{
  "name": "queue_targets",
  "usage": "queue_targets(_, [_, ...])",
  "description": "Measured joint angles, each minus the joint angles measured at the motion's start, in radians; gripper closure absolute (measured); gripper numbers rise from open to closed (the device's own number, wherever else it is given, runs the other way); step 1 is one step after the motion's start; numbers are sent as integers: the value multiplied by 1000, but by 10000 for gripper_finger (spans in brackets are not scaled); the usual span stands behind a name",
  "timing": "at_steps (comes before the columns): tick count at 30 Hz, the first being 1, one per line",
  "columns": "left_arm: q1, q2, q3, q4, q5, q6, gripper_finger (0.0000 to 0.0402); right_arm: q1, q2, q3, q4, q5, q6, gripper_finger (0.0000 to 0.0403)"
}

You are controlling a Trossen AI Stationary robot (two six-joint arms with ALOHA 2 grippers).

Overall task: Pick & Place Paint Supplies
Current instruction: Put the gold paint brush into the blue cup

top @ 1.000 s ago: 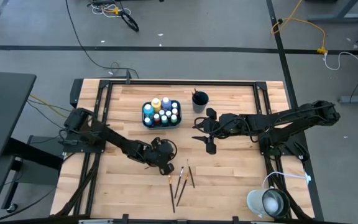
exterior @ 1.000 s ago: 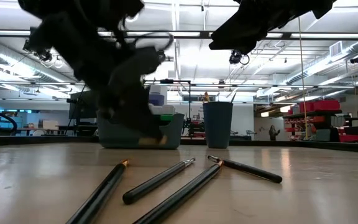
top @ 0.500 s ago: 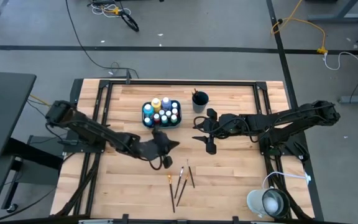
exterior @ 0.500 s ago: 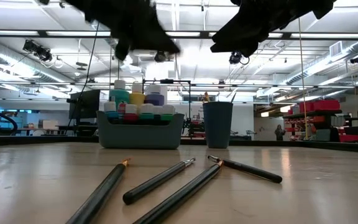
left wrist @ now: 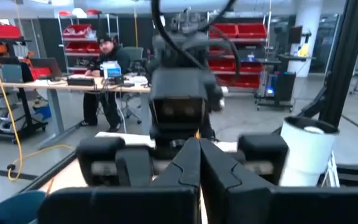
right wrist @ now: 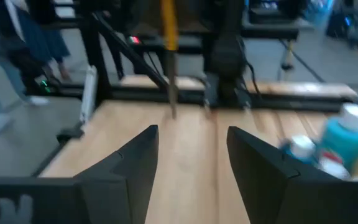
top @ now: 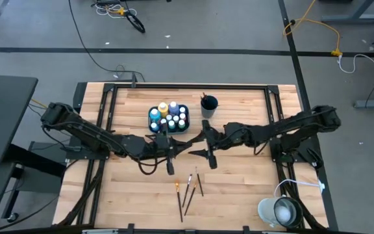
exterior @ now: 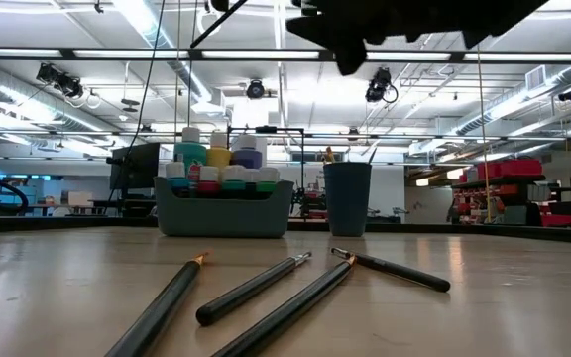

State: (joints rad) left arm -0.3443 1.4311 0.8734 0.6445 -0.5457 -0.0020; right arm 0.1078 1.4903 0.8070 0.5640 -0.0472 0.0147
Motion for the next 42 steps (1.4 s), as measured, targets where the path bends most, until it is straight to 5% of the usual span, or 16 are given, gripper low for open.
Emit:
queue_targets(10, [0,0,0,22,-2,18,400,0,212,0,470,-15,3,221])
queue_targets(21, [1,0,0,46,-23,42,400,0,222,0,563,-21,3,237])
queue_targets(33, [0,0,0,54,-40,63,400,0,222,0,579,-43,-30,389])
queue_targets(42, [-4,0,0,44,-42,69,393,0,217,0,566,-39,0,391])
